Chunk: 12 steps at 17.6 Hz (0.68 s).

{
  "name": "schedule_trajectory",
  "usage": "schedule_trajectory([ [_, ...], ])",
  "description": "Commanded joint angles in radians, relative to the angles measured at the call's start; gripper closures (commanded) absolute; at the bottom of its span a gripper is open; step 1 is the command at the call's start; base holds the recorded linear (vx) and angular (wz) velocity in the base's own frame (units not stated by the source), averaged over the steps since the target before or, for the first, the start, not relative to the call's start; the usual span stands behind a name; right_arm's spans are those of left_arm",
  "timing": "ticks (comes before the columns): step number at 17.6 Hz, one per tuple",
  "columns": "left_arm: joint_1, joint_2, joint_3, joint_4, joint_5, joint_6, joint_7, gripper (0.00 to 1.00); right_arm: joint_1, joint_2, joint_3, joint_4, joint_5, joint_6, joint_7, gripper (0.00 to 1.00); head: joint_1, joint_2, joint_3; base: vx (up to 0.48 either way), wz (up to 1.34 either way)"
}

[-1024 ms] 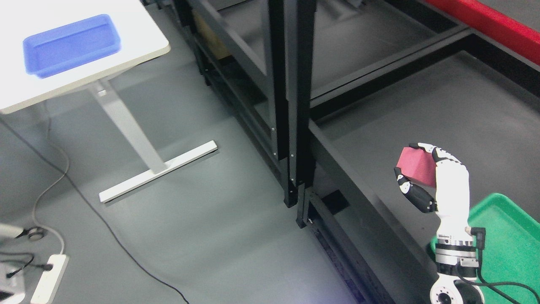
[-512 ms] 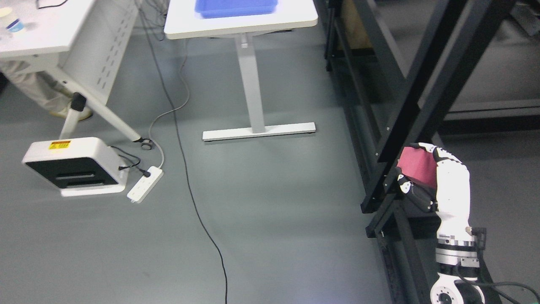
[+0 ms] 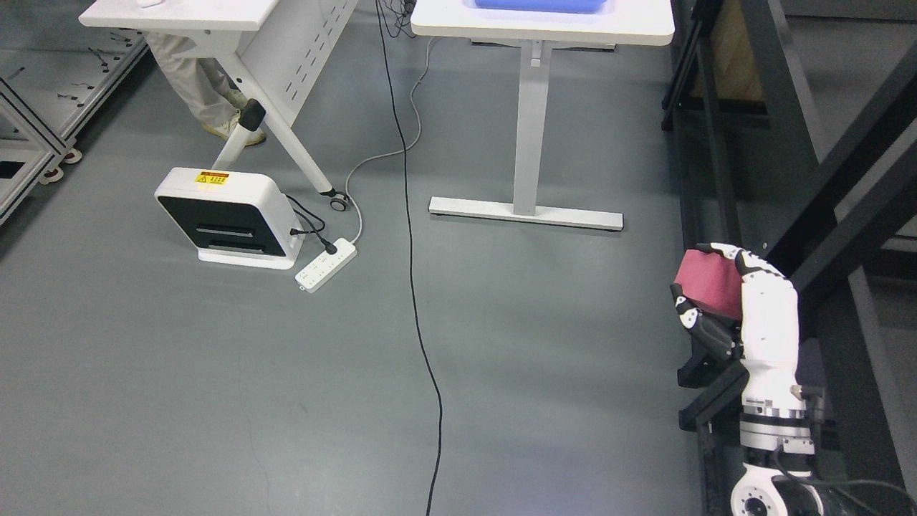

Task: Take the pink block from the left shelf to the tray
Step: 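Turn and drive to the white table holding the block in the right hand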

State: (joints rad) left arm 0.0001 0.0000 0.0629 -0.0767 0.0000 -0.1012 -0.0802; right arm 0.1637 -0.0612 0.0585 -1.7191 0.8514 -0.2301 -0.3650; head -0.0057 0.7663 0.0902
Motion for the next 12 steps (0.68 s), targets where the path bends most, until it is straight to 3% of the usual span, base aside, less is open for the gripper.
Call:
schedule_trajectory([
  [1,0.009,0.017,0.0,0.0,-0.002,0.0,0.0,0.0,-0.001,0.0,0.0,-0.001,0.0,0.0,0.0,0.96,0.0,0.0,0.0,0.025,0.12],
  [12,0.009,0.017,0.0,0.0,-0.002,0.0,0.0,0.0,-0.001,0.001,0.0,-0.001,0.0,0.0,0.0,0.96,0.0,0.0,0.0,0.114,0.25],
])
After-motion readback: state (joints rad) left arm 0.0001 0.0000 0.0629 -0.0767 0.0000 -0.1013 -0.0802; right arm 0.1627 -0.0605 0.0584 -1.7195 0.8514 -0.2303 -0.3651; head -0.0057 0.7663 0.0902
